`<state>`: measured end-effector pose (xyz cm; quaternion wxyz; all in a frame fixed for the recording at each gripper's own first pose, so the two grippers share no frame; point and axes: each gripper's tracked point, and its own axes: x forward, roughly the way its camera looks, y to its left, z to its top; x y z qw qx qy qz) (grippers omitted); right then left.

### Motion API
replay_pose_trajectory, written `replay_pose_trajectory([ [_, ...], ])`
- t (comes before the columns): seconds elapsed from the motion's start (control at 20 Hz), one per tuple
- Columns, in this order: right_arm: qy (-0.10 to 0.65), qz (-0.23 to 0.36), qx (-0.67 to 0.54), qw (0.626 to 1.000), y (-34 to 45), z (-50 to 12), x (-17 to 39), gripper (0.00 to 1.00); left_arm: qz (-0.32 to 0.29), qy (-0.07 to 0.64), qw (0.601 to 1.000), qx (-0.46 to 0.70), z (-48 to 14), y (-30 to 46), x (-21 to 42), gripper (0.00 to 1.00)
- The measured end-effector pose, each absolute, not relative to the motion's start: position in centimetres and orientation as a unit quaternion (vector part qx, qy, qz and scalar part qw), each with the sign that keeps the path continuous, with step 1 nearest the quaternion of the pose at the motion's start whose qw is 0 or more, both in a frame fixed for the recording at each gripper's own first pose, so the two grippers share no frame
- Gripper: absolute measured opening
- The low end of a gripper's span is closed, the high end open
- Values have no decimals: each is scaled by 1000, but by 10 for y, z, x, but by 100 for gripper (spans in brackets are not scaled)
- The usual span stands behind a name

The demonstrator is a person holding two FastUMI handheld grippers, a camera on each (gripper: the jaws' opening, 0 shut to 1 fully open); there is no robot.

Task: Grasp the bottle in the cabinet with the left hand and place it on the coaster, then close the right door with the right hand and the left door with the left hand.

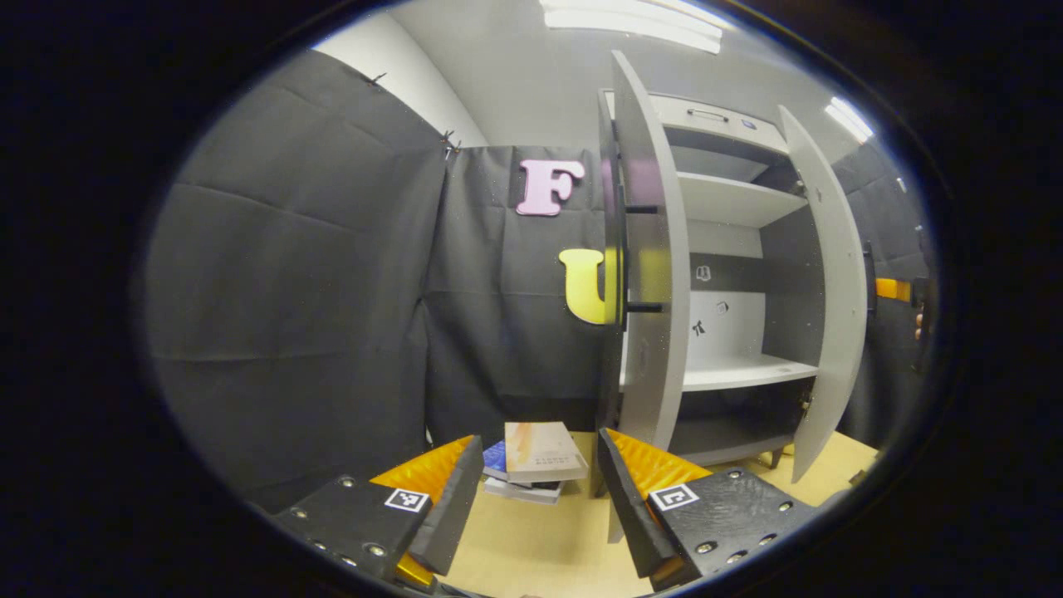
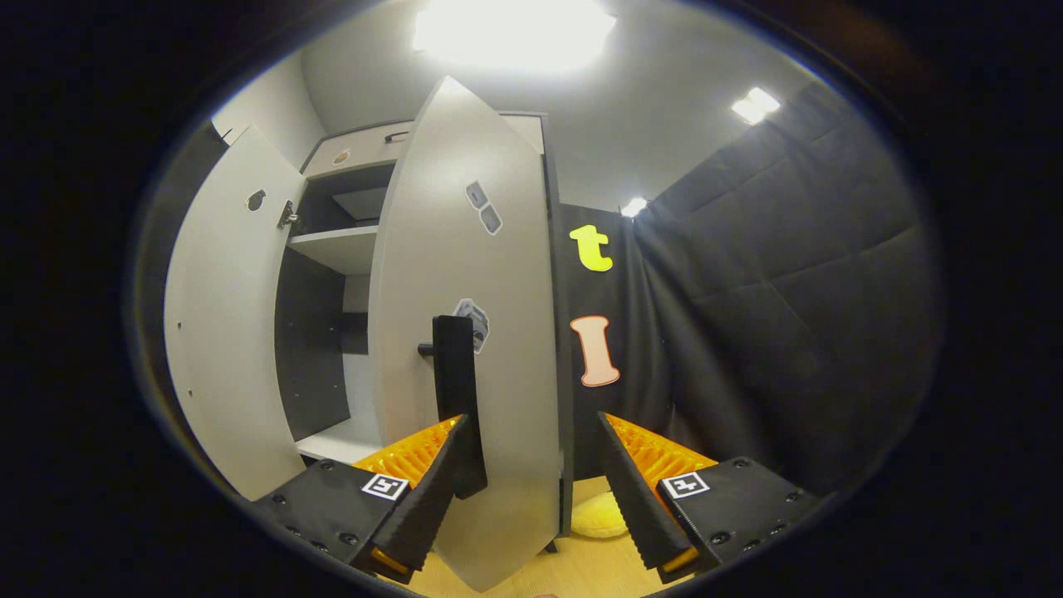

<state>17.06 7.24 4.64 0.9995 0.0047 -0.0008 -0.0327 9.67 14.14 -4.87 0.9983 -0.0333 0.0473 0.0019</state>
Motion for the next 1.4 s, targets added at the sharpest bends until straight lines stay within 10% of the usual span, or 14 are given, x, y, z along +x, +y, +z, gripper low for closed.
replay_pose_trajectory([
  [1.4,33,-68,0,997,14,1,116,95,-10,0,999,-44,71,145,192,87],
])
